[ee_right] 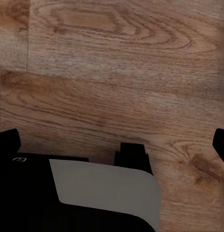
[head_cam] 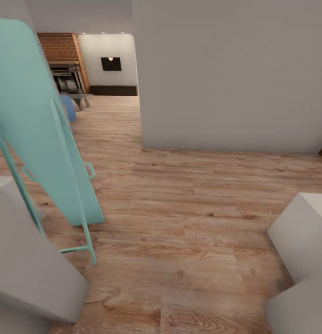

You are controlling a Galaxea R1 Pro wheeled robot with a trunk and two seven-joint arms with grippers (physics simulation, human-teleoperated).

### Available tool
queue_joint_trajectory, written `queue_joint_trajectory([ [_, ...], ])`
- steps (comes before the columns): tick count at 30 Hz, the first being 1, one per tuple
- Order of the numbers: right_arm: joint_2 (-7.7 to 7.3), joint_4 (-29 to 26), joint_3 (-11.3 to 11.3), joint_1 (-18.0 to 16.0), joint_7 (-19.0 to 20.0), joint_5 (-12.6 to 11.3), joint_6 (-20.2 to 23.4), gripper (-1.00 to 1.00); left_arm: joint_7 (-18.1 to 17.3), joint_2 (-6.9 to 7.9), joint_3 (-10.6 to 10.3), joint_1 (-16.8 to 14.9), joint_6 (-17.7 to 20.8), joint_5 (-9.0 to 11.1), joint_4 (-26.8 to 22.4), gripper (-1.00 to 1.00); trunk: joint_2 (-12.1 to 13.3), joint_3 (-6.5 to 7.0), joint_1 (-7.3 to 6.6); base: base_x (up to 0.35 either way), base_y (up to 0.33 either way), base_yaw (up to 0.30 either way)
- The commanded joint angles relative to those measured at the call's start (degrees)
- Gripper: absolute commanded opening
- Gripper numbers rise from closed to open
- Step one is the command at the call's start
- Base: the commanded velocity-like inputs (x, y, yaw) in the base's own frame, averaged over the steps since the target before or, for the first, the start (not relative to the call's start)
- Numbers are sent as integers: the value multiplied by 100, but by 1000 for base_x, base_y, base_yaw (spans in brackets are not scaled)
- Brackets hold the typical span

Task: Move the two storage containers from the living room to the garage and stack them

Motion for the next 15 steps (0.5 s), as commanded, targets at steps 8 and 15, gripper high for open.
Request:
queue_joint_trajectory([
  [8,-9,20,23,-3,9,2,-126,100,31,1,-50,-1,-50,50,5,100,-2,-4,3,344,-76,0],
  [15,-8,22,25,-1,9,8,-230,100,32,1,-50,-1,-54,55,5,100,-2,-4,3,344,-88,-3],
])
